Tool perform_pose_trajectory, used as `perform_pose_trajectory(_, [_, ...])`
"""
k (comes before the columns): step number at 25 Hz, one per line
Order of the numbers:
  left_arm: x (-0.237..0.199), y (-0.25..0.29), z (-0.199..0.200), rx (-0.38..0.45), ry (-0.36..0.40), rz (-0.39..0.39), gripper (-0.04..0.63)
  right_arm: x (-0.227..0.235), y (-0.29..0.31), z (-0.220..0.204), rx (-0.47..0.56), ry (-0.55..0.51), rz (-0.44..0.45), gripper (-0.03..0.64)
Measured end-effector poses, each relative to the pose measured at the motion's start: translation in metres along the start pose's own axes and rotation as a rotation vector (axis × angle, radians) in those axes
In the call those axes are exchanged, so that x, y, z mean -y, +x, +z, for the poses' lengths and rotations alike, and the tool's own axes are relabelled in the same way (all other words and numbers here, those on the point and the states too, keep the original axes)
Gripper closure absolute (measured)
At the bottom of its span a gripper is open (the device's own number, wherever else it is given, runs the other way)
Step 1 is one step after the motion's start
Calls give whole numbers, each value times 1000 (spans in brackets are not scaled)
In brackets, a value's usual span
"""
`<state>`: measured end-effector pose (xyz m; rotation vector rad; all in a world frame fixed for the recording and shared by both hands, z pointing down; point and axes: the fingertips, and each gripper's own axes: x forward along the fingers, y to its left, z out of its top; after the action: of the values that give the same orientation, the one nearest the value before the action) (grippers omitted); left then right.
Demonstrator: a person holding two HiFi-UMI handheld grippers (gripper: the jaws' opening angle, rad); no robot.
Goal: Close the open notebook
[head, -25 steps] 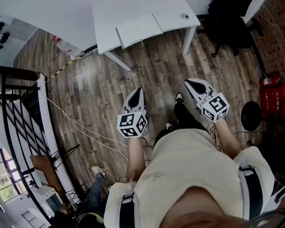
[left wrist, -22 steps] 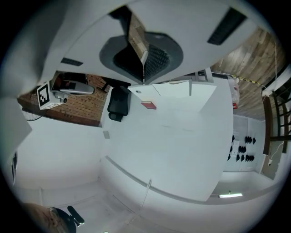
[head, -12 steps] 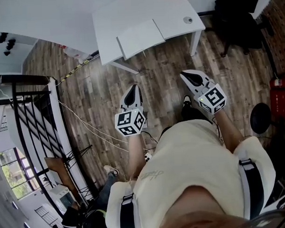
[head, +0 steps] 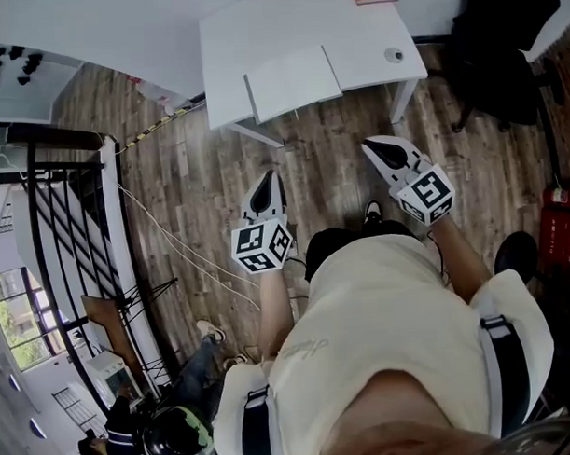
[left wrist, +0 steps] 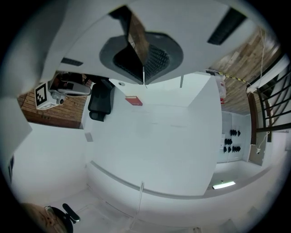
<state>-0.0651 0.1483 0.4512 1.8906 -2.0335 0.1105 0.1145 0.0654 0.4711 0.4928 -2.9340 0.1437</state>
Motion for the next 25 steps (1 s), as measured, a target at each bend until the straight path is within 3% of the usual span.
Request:
perform_pose_trajectory(14, [-32, 31, -7, -30, -26, 30, 569, 12, 37, -3, -63, 24, 28, 609])
perform_pose_trajectory(15, [-36, 36, -5, -28, -30, 28, 561, 15, 39, -1, -65, 25, 19, 609])
perform_pose_trajectory(17, [-41, 47, 3, -17, -35, 11, 478, 22, 43, 3, -70, 28, 2, 609])
perform_pose_trajectory(25, [-80, 94, 31, 11, -59, -53, 473, 48, 90, 28, -79, -23, -48, 609])
